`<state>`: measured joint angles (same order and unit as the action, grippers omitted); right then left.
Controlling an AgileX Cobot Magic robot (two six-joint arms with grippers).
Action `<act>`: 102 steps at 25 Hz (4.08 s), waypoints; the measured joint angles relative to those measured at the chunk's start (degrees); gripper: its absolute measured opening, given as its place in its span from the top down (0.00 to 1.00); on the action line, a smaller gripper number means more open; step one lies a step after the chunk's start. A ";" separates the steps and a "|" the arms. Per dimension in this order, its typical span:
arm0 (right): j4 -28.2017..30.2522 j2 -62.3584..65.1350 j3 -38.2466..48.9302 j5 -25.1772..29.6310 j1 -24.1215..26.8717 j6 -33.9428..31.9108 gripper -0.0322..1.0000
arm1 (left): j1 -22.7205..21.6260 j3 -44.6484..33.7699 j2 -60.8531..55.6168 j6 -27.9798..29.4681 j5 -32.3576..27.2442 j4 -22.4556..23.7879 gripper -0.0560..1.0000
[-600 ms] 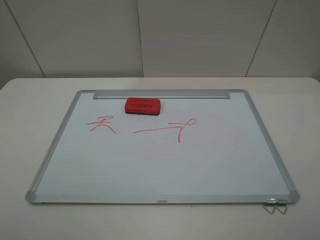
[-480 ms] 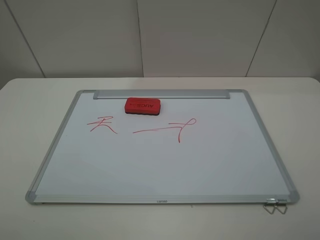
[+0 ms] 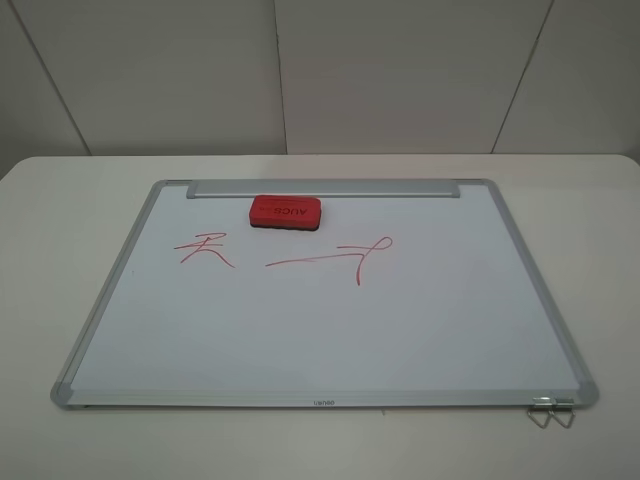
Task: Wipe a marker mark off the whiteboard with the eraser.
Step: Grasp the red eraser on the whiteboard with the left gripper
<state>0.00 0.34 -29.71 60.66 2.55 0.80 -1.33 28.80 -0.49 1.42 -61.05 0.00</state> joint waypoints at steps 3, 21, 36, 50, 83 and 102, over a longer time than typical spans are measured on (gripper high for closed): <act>0.00 0.00 0.00 0.00 0.00 0.00 0.30 | 0.00 0.00 0.00 0.00 0.00 0.00 0.21; 0.00 0.00 0.00 0.00 0.00 0.00 0.30 | 0.86 0.00 0.00 0.44 0.00 -0.39 0.21; 0.00 0.00 0.00 0.00 0.00 0.00 0.30 | 8.85 9.15 43.08 -11.46 18.21 -1.87 0.21; 0.00 0.00 0.00 0.00 0.00 0.00 0.30 | 10.06 48.51 98.17 -49.76 9.75 -17.41 0.21; 0.00 0.00 0.00 0.00 0.00 0.00 0.30 | 27.57 77.90 131.34 -66.67 9.77 -7.85 0.21; 0.00 0.00 0.00 0.00 0.00 0.00 0.30 | 28.19 77.96 135.40 -66.55 15.24 -8.70 0.21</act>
<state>0.00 0.34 -29.71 60.66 2.55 0.80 26.86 106.76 134.90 -65.13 -45.81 -8.70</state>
